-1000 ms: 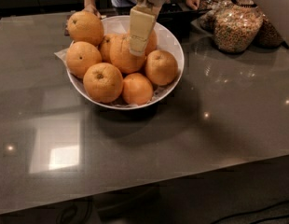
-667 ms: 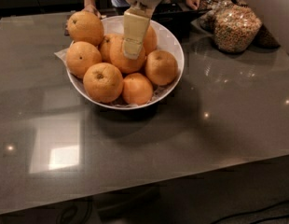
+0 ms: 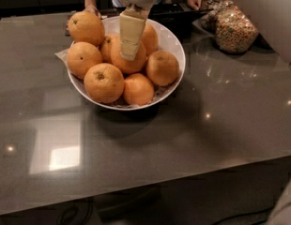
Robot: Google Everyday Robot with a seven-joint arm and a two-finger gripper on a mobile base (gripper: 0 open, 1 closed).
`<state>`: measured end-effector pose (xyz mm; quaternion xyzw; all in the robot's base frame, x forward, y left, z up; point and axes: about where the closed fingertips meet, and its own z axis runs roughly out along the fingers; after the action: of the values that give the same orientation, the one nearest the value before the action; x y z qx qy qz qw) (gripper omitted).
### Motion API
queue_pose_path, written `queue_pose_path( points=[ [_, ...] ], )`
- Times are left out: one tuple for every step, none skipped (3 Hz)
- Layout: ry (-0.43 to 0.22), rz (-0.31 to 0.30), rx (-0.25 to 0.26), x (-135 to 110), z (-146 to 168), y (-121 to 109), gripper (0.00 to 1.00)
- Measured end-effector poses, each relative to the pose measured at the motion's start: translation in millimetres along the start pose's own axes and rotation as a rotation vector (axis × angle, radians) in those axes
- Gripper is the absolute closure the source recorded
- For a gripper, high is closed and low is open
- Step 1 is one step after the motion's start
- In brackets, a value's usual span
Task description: Pick orange from white bowl
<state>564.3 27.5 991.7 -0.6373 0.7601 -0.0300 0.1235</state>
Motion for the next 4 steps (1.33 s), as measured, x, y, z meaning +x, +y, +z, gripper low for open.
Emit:
queue_pose_path(
  points=[
    [0.007, 0.001, -0.006, -4, 7, -6, 0.27],
    [0.018, -0.007, -0.022, -8, 17, -7, 0.28],
    [0.029, -0.016, -0.044, -9, 27, -5, 0.28],
    [0.036, -0.019, -0.056, -10, 33, -7, 0.28]
  ],
)
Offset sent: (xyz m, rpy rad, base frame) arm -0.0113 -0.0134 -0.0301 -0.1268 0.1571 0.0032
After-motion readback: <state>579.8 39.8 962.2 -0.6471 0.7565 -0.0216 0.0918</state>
